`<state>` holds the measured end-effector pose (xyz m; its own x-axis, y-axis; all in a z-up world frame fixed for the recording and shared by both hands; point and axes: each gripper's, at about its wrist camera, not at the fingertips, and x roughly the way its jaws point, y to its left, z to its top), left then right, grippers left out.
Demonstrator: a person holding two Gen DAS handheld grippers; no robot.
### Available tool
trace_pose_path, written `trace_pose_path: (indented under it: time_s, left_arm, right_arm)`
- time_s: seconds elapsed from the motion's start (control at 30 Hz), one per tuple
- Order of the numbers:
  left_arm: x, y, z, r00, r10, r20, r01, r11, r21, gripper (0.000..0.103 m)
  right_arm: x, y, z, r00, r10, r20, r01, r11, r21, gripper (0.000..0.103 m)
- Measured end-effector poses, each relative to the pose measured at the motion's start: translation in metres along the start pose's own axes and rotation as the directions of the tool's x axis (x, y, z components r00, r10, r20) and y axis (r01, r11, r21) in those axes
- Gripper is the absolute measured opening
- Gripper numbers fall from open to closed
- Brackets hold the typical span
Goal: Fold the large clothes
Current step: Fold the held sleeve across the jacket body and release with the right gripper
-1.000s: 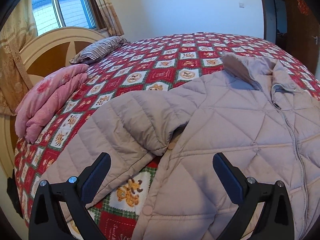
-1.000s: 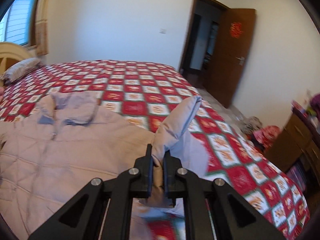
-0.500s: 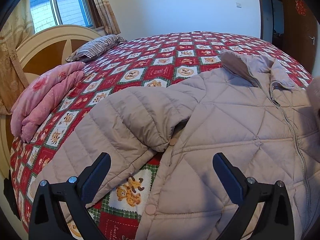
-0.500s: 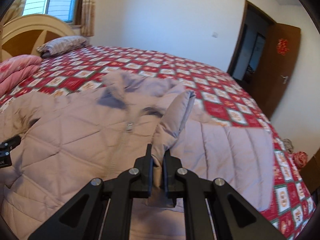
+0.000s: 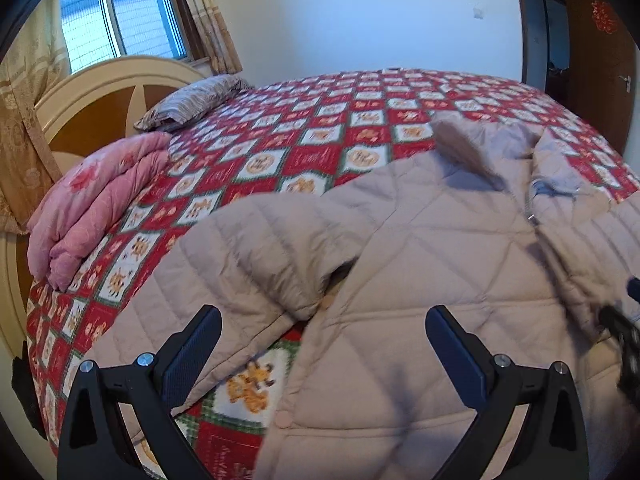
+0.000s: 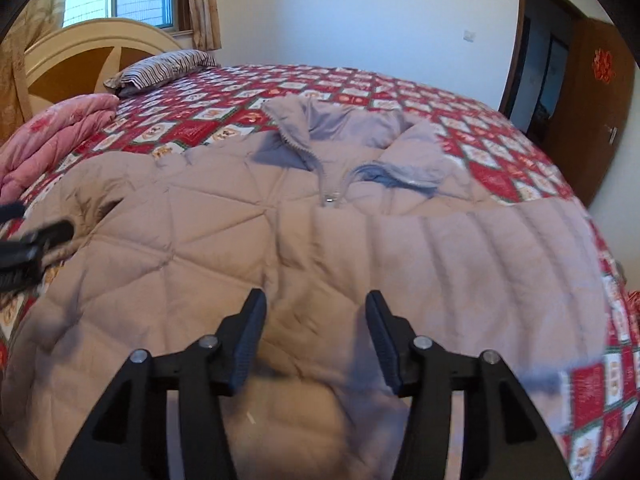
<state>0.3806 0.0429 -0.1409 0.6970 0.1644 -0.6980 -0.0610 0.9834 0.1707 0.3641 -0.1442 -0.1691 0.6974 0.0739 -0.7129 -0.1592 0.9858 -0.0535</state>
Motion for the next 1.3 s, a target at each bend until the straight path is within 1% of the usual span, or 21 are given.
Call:
trace_pose_path:
  time_s: [0.13, 0.23, 0.3, 0.37, 0.43, 0.47, 0.5, 0.53, 0.57, 0.6, 0.63, 0.7, 0.77, 0.9, 1.0, 1.07, 1.13, 1.17, 1.2, 1.27, 1.3]
  left_arm:
    - [-0.005, -0.036, 0.011, 0.998, -0.062, -0.011, 0.062, 0.998, 0.018, 0.102]
    - [0.000, -0.073, 0.014, 0.995, -0.095, -0.036, 0.097, 0.994, 0.047, 0.102]
    - [0.008, -0.105, 0.016, 0.983, -0.162, -0.089, 0.167, 0.984, 0.054, 0.102]
    - [0.017, -0.131, 0.015, 0.959, -0.240, -0.148, 0.249, 0.967, 0.045, 0.102]
    - [0.022, -0.153, 0.013, 0.944, -0.283, -0.170, 0.297, 0.953, 0.061, 0.102]
    - [0.025, -0.166, 0.010, 0.944, -0.281, -0.171, 0.298, 0.951, 0.083, 0.100]
    - [0.026, -0.174, 0.008, 0.943, -0.285, -0.170, 0.304, 0.948, 0.096, 0.084]
    - [0.028, -0.181, 0.006, 0.932, -0.313, -0.183, 0.334, 0.937, 0.102, 0.050]
    - [0.030, -0.185, 0.005, 0.915, -0.347, -0.205, 0.372, 0.923, 0.098, 0.033]
    - [0.030, -0.187, 0.004, 0.907, -0.361, -0.215, 0.387, 0.918, 0.089, 0.023]
    - [0.029, -0.187, 0.004, 0.911, -0.360, -0.201, 0.383, 0.919, 0.092, 0.021]
    - [0.021, -0.183, 0.006, 0.932, -0.327, -0.158, 0.347, 0.930, 0.122, 0.018]
    - [0.016, -0.171, 0.008, 0.945, -0.298, -0.132, 0.315, 0.940, 0.130, 0.017]
    - [0.019, -0.135, 0.011, 0.981, -0.184, -0.068, 0.193, 0.969, 0.157, 0.017]
    - [0.026, -0.118, 0.009, 0.986, -0.153, -0.066, 0.161, 0.975, 0.152, 0.018]
    - [0.031, -0.113, 0.008, 0.985, -0.150, -0.087, 0.161, 0.976, 0.146, 0.025]
    - [0.028, -0.109, 0.011, 0.989, -0.126, -0.075, 0.135, 0.982, 0.130, 0.041]
    - [0.022, -0.108, 0.013, 0.993, -0.110, -0.039, 0.114, 0.986, 0.121, 0.043]
    - [0.015, -0.106, 0.016, 0.996, -0.094, 0.004, 0.093, 0.989, 0.111, 0.047]
    - [0.004, -0.108, 0.022, 0.994, -0.086, 0.070, 0.080, 0.993, 0.087, 0.070]
    - [-0.005, -0.108, 0.026, 0.989, -0.090, 0.120, 0.082, 0.995, 0.063, 0.085]
  right_arm:
    - [-0.037, -0.029, -0.014, 0.999, -0.011, 0.052, 0.008, 0.999, 0.043, 0.074]
    - [-0.051, -0.052, -0.023, 0.996, -0.062, 0.071, 0.057, 0.995, 0.079, 0.075]
    - [-0.054, -0.068, -0.028, 0.993, -0.095, 0.067, 0.088, 0.991, 0.102, 0.075]
    - [-0.056, -0.084, -0.036, 0.989, -0.133, 0.058, 0.124, 0.983, 0.136, 0.075]
    - [-0.061, -0.095, -0.046, 0.986, -0.157, 0.059, 0.146, 0.977, 0.156, 0.075]
    - [-0.062, -0.099, -0.051, 0.984, -0.166, 0.059, 0.154, 0.975, 0.162, 0.075]
    - [-0.063, -0.104, -0.054, 0.983, -0.173, 0.057, 0.161, 0.973, 0.165, 0.076]
    - [-0.064, -0.107, -0.059, 0.982, -0.183, 0.054, 0.172, 0.971, 0.167, 0.076]
    - [-0.063, -0.111, -0.064, 0.980, -0.192, 0.049, 0.182, 0.969, 0.169, 0.078]
    - [-0.063, -0.115, -0.067, 0.980, -0.196, 0.043, 0.186, 0.967, 0.172, 0.078]
    - [-0.062, -0.119, -0.071, 0.979, -0.199, 0.033, 0.190, 0.965, 0.180, 0.078]
    - [-0.058, -0.127, -0.076, 0.980, -0.197, 0.015, 0.190, 0.960, 0.205, 0.078]
    - [-0.055, -0.135, -0.081, 0.983, -0.186, 0.003, 0.180, 0.956, 0.229, 0.078]
    - [-0.054, -0.139, -0.086, 0.984, -0.179, 0.003, 0.173, 0.955, 0.242, 0.081]
    - [-0.052, -0.139, -0.090, 0.985, -0.173, -0.003, 0.168, 0.955, 0.244, 0.081]
    - [-0.048, -0.140, -0.090, 0.986, -0.167, -0.020, 0.167, 0.956, 0.243, 0.081]
    - [-0.048, -0.140, -0.090, 0.987, -0.155, -0.029, 0.157, 0.960, 0.232, 0.081]
    - [-0.050, -0.141, -0.088, 0.988, -0.150, -0.034, 0.154, 0.963, 0.219, 0.080]
    - [-0.052, -0.141, -0.087, 0.988, -0.150, -0.035, 0.154, 0.966, 0.209, 0.074]
    - [-0.064, -0.146, -0.078, 0.986, -0.169, -0.006, 0.167, 0.966, 0.199, 0.062]
    - [-0.068, -0.151, -0.071, 0.984, -0.179, 0.010, 0.173, 0.962, 0.210, 0.059]
